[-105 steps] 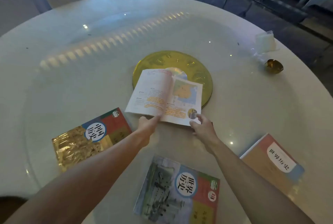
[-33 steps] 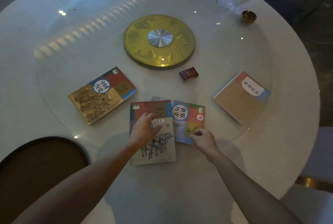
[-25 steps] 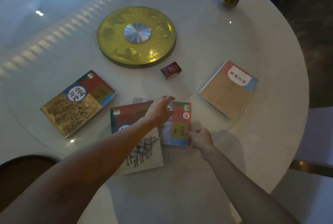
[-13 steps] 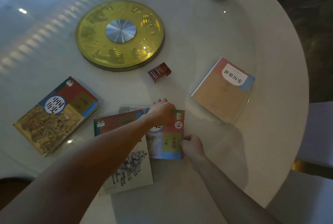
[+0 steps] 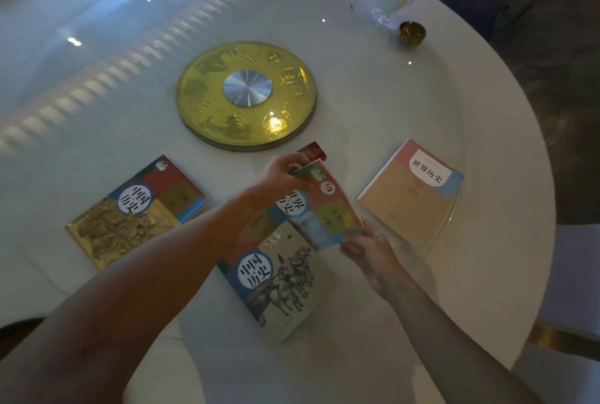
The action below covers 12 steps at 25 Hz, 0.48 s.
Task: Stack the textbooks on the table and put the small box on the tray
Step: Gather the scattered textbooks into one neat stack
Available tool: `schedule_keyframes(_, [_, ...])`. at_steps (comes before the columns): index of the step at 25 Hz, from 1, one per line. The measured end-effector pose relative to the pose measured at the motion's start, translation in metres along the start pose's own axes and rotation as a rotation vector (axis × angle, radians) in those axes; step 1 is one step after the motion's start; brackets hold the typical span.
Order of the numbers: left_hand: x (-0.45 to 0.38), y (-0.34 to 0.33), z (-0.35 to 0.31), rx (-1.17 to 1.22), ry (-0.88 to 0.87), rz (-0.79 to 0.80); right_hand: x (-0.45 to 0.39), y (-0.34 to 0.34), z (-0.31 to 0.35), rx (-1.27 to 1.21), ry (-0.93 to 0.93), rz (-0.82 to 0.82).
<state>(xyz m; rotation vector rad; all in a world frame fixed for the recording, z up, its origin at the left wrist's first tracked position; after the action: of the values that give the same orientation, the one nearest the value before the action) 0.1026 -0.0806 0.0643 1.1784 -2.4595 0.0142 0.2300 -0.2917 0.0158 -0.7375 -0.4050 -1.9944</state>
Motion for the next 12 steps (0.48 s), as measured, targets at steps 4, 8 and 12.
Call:
schedule_keyframes(4, [0.023, 0.028, -0.021, 0.159, -0.087, -0.152, 0.003, -0.016, 0.037, -0.069, 0.125, -0.105])
schedule_keyframes(8, [0.044, 0.048, -0.046, 0.376, -0.169, -0.179, 0.010, -0.028, 0.091, -0.056, 0.312, -0.161])
schedule_keyframes(12, [0.070, 0.064, -0.072, 0.508, -0.239, -0.212, 0.025, -0.044, 0.155, 0.069, 0.516, -0.169])
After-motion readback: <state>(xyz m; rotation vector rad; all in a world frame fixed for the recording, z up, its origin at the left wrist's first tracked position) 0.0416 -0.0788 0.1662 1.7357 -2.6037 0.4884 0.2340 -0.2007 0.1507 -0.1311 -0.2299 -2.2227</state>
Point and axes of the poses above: each hand's wrist, its own x-axis away from the middle knuckle, its own y-axis out of the back of the hand, z = x × y, the point moved 4 cm from there along -x, towards the middle knuckle, and after that the axes turned 8 degrees about x, right-handed, at the moved point
